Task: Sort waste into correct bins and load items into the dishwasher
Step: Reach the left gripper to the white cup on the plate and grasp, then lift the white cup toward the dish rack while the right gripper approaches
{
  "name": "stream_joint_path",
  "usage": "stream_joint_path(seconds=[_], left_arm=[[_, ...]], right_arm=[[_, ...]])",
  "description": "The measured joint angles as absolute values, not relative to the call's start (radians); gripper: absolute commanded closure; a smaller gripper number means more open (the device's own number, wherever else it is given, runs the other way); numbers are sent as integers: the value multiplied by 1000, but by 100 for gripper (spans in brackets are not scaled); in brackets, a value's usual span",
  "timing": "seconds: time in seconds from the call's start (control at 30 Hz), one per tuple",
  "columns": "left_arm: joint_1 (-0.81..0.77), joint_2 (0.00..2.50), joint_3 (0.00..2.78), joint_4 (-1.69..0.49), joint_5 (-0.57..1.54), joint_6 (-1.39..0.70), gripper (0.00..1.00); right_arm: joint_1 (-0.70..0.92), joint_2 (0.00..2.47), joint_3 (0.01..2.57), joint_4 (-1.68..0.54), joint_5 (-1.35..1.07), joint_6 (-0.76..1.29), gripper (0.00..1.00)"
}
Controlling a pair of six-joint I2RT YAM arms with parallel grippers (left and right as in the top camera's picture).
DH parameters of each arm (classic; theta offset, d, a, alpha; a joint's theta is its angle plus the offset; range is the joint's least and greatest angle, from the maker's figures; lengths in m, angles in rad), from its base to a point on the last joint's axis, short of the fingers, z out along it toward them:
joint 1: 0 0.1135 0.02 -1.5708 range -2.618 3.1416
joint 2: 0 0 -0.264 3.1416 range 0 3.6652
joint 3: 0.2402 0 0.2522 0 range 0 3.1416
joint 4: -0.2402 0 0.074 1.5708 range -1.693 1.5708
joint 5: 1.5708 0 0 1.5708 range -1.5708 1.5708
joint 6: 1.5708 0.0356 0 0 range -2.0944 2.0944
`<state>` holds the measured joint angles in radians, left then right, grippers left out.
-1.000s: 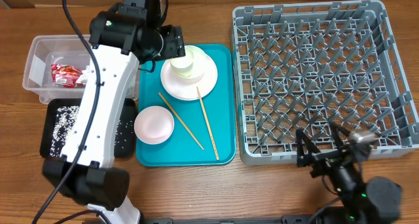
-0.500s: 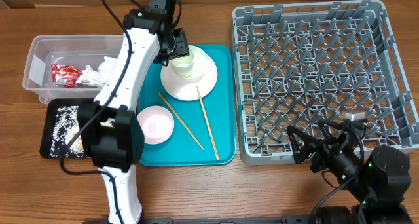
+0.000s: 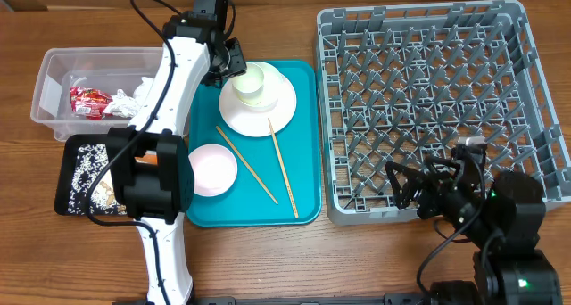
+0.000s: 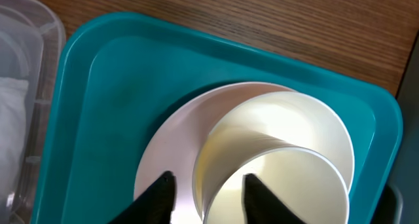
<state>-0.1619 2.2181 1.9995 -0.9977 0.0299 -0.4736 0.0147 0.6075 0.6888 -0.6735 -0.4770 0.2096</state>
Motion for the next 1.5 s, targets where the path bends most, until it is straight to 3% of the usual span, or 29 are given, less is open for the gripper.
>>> stream_joint_path(seconds=[0.33, 0.5, 1.03, 1.17, 1.37, 1.5], left_arm=[[-162, 2230, 2000, -1058, 77, -477, 70], [-162, 2230, 2000, -1071, 80, -469, 96], [-125, 2231, 2143, -1204, 212, -442, 96], [-67, 2231, 2289, -1294, 407, -363, 96], [35, 2226, 2374, -1410, 956, -196, 96], [44, 2226, 2376, -1571, 1199, -66, 96]], right_arm=[[15, 622, 689, -674, -491, 209, 0], [15, 622, 689, -674, -493, 210, 0], [15, 624, 713, -663, -518, 230, 0], [15, 628, 801, -661, -590, 233, 0], [15, 627, 876, -579, -820, 231, 0], [15, 670, 877, -535, -973, 231, 0]])
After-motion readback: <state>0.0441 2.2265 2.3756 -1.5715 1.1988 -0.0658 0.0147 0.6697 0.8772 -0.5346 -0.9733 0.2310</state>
